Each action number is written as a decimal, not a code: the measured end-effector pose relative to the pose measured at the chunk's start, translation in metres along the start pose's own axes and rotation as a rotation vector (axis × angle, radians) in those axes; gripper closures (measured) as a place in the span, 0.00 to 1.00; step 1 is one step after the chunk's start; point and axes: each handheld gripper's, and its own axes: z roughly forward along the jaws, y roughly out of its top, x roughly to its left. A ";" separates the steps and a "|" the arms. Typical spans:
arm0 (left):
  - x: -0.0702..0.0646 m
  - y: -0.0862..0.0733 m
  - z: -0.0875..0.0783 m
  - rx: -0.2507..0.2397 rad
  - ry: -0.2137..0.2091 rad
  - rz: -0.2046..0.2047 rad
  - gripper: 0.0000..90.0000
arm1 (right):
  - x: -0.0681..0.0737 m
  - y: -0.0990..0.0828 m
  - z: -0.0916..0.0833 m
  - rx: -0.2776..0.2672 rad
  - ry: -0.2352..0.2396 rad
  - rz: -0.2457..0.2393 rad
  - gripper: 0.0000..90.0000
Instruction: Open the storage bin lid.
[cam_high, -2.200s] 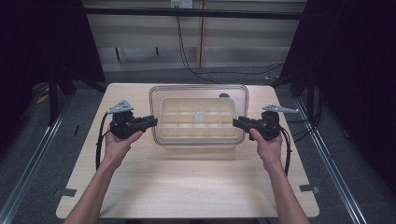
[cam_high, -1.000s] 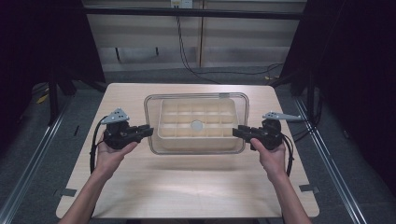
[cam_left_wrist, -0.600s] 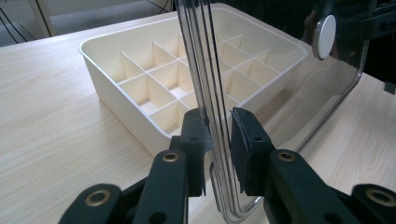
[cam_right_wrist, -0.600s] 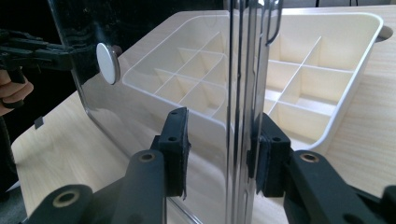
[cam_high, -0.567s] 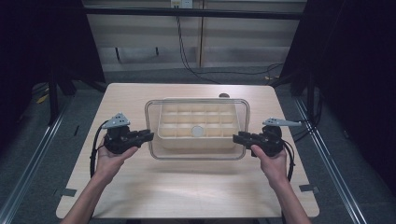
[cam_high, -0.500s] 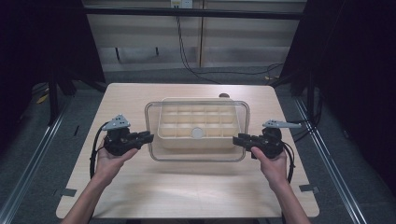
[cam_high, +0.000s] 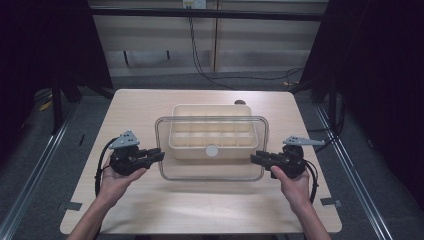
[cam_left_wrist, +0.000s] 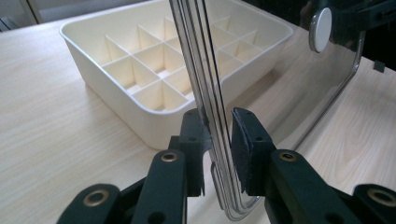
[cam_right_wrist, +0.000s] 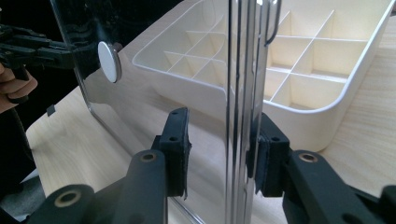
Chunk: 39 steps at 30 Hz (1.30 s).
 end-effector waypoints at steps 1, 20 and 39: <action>0.000 0.000 0.000 0.000 0.000 0.000 0.83 | 0.001 -0.001 0.000 0.002 -0.001 -0.006 0.70; -0.012 -0.013 -0.013 0.018 -0.019 -0.003 0.84 | 0.018 -0.019 -0.013 0.022 0.022 -0.003 0.72; -0.024 -0.033 -0.020 0.055 -0.053 -0.027 0.84 | 0.025 -0.041 -0.023 0.054 0.083 0.032 0.75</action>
